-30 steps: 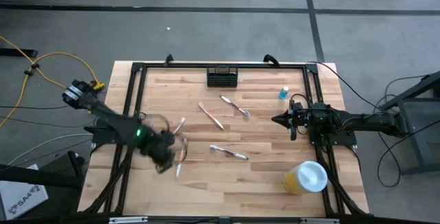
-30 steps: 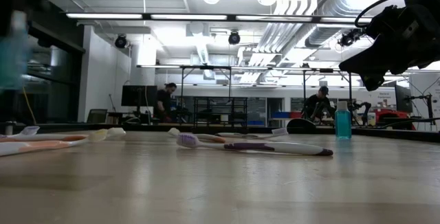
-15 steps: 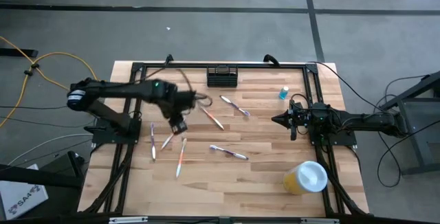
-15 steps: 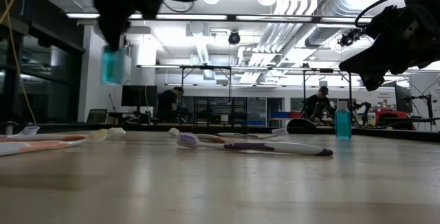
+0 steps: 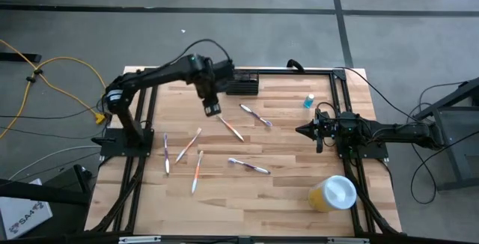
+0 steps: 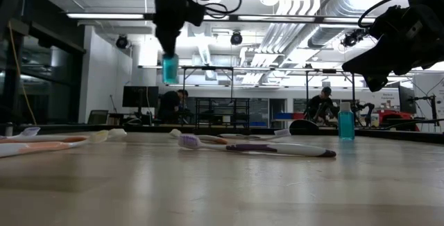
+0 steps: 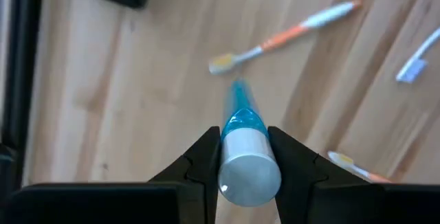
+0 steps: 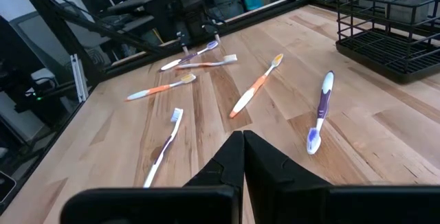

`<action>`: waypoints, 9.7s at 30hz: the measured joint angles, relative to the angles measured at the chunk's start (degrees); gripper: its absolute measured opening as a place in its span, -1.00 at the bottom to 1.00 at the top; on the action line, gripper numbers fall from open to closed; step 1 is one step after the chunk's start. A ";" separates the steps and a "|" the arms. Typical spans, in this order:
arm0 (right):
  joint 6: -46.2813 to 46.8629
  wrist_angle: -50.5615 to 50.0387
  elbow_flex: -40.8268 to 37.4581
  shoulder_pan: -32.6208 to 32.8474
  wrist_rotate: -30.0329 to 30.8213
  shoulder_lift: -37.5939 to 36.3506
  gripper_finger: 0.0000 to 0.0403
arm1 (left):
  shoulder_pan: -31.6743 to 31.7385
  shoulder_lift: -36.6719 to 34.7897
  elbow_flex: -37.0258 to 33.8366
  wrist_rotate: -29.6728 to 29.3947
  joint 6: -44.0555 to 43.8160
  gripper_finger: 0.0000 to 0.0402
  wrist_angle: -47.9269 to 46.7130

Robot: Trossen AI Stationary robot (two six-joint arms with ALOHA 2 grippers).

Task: Pick & Place toothbrushing station
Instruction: Put the bottom blue mouthwash into the wire organizer, then put the blue mouthwash into the wire organizer

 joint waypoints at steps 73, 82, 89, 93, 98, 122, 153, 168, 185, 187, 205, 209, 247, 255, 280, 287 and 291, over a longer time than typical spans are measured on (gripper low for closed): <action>0.00 -0.05 0.00 -0.01 0.01 0.00 -0.99 | 9.11 28.09 29.42 -4.11 23.94 -0.56 7.29; -0.01 -0.01 0.00 0.00 0.00 0.00 -0.99 | 8.74 28.15 29.38 -4.39 27.14 -0.56 7.11; 0.00 -0.01 0.00 0.01 0.01 0.00 -0.99 | 8.77 30.02 29.38 -4.35 27.72 -0.56 7.13; 0.00 -0.01 0.00 0.01 0.00 0.00 -0.99 | 8.85 30.56 29.45 -4.35 27.93 -0.56 7.53; 0.00 -0.01 0.00 0.00 0.00 0.00 -0.99 | 8.98 30.93 29.42 -4.30 28.10 -0.56 7.35; -0.02 -0.01 0.00 -0.01 0.00 0.00 -0.99 | 8.63 32.28 29.34 -5.65 29.81 -0.56 7.13; -0.02 -0.01 0.00 -0.02 0.00 0.00 -0.99 | 9.57 33.83 29.96 -4.45 27.64 -0.56 6.63; 0.00 -0.01 0.00 -0.01 0.00 0.00 -0.99 | 9.48 34.15 33.64 -4.03 23.30 -0.56 3.55; 0.00 -0.01 0.00 0.00 0.00 0.00 -0.99 | 9.48 34.10 33.64 -2.95 19.52 -0.56 1.42; 0.00 0.00 0.00 0.00 0.00 0.00 -0.99 | 9.48 34.10 33.64 -2.96 19.43 -0.56 1.42; -0.01 -0.01 0.00 -0.01 0.00 0.00 -0.99 | 9.92 33.99 33.71 -2.03 18.57 -0.41 0.62; 0.00 0.01 0.00 0.00 0.00 0.00 -0.99 | 9.92 33.99 33.71 -2.01 18.57 -0.40 0.69; 0.00 0.02 0.00 0.01 0.00 0.00 -0.99 | 9.52 35.23 33.66 -1.61 19.51 -0.39 3.65; 0.00 0.01 0.00 0.00 0.00 0.00 -0.99 | 9.38 35.28 33.66 -3.64 19.45 -0.38 3.63; 0.00 0.02 0.00 0.01 0.00 0.00 -0.99 | 8.98 34.41 33.69 -4.31 19.49 -0.38 3.69; 0.00 0.02 0.00 -0.02 0.00 0.00 -0.99 | 8.90 32.71 33.71 -4.28 19.69 -0.38 3.65; -0.02 -0.01 0.00 -0.02 0.00 0.00 -0.99 | 8.83 31.74 33.71 -4.28 19.71 -0.38 3.65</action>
